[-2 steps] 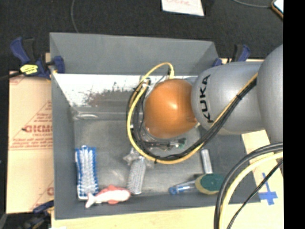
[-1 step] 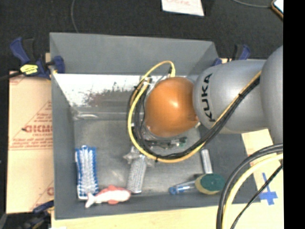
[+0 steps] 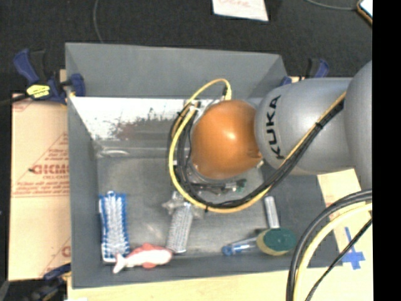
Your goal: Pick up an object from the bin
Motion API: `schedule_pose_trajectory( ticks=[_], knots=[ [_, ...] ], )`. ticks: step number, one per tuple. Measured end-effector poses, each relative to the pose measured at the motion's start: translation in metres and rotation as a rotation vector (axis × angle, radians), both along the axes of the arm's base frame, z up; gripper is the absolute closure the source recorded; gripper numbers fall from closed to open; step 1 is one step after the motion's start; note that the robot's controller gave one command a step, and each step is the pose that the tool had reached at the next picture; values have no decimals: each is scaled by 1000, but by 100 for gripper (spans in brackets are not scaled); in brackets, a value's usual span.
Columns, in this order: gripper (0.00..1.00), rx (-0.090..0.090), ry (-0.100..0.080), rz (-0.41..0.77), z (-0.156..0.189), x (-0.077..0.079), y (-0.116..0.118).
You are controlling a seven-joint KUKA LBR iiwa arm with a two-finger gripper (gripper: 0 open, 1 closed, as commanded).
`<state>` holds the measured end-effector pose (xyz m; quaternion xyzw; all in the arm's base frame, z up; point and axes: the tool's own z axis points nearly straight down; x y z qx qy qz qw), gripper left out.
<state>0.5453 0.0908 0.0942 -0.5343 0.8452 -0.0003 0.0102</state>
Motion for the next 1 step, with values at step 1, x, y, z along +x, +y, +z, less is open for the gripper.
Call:
schedule_pose_trajectory(
  ticks=[1],
  knots=[
    [100, 0, 2, -2, 30, 0, -1]
  ],
)
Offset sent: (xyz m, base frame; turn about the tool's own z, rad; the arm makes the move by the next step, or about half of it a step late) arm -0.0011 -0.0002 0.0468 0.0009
